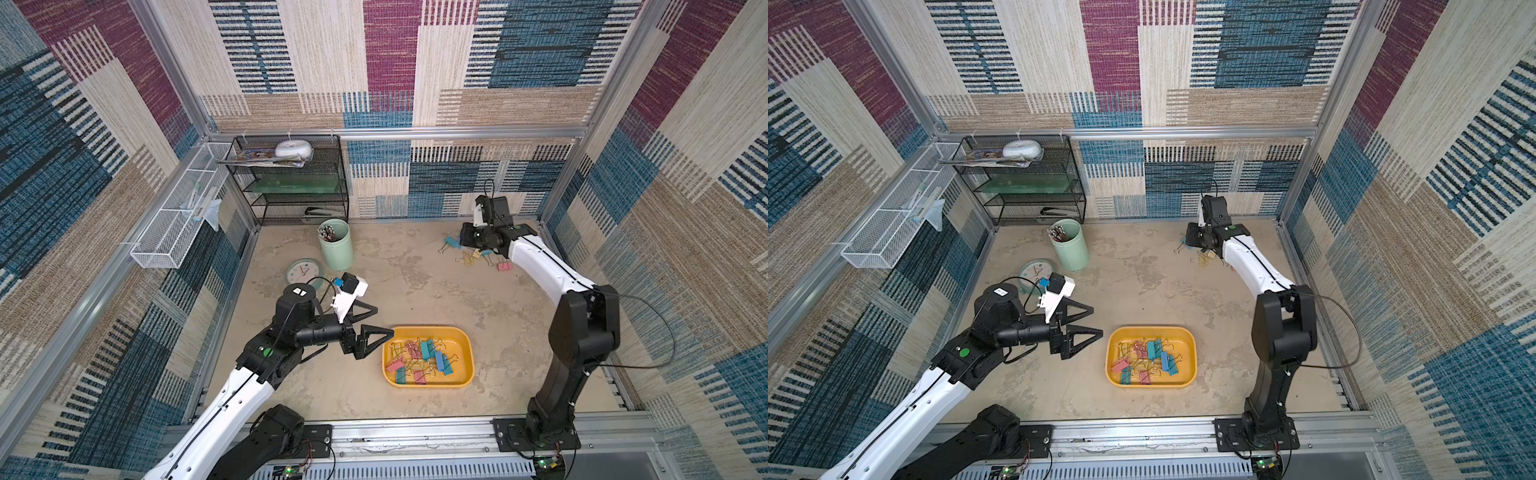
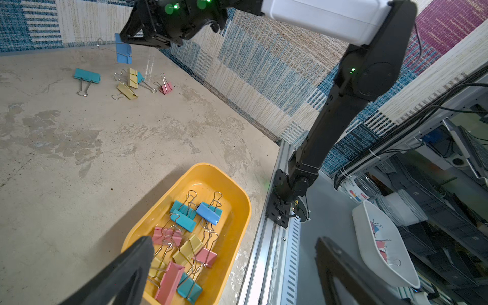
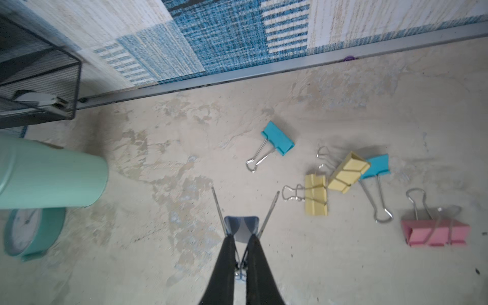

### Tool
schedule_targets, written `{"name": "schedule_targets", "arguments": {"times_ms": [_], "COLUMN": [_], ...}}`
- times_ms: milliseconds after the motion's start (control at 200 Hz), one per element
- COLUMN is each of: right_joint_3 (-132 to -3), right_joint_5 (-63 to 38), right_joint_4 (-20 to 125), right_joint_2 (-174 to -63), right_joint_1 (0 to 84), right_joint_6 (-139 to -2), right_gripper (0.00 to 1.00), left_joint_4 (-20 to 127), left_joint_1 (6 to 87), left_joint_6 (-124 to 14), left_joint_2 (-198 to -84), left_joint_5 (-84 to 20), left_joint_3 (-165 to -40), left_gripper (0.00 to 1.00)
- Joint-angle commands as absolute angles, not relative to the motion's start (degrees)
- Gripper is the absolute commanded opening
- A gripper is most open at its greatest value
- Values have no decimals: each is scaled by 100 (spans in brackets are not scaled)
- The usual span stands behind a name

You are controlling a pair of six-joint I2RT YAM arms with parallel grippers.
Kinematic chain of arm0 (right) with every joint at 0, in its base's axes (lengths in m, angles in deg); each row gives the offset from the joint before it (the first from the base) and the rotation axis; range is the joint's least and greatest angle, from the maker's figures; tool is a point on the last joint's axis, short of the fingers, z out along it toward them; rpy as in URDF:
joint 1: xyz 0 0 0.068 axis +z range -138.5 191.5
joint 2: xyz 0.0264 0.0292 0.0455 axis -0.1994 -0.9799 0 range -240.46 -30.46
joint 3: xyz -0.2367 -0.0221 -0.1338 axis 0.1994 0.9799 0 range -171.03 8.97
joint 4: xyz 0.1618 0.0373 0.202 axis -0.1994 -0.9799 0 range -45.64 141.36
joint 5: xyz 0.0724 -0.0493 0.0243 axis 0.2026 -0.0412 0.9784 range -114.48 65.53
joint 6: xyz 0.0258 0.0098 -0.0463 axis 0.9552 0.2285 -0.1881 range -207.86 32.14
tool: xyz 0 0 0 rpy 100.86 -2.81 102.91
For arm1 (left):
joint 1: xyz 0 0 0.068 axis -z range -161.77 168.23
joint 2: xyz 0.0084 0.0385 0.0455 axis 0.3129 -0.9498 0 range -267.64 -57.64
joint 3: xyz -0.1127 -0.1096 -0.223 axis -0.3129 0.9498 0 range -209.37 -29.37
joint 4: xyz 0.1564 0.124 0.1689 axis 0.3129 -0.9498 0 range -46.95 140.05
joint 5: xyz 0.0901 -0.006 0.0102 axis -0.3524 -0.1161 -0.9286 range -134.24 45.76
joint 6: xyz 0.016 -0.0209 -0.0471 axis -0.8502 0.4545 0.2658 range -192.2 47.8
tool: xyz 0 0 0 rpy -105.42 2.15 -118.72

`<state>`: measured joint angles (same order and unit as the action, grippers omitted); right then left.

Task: Put the binder clips in the storage box
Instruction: Pick up the binder clip at the center of the board, then place the binder clip in the storage box.

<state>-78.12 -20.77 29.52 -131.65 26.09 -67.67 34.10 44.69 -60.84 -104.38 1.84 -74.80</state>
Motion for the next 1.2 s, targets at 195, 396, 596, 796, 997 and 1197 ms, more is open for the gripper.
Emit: {"name": "schedule_targets", "arguments": {"times_ms": [195,396,596,796,997,1197], "right_joint_3": [-4879,-3156,-1951,-1180,-633,-287], "right_joint_5": [-1815,-2093,-2022,-2025,-2239,-2437], "right_joint_4": [3927,4163,4198,4544,5259,5707], "right_joint_2": [-9964,-7980,-6829,-6554,-6721,-6761], "right_joint_1": [3384,4333,4808,5028,5078,5112], "right_joint_6": [-6102,-5323,-4629,-4528,-4630,-4628], "right_gripper": [4,1,0,0,0,3], "left_joint_4": [3470,3476,3471,3479,3471,3472], "left_joint_1": [4469,4469,4468,4469,4469,4469], "left_joint_6": [-6140,-6157,-6165,-6179,-6182,-6184], "left_joint_2": [-10395,-10389,-10405,-10413,-10440,-10441], "left_joint_5": [194,169,164,146,137,122], "left_joint_3": [-7531,-7520,-7519,-7516,-7510,-7514], "left_gripper": [99,99,100,99,100,100]}}
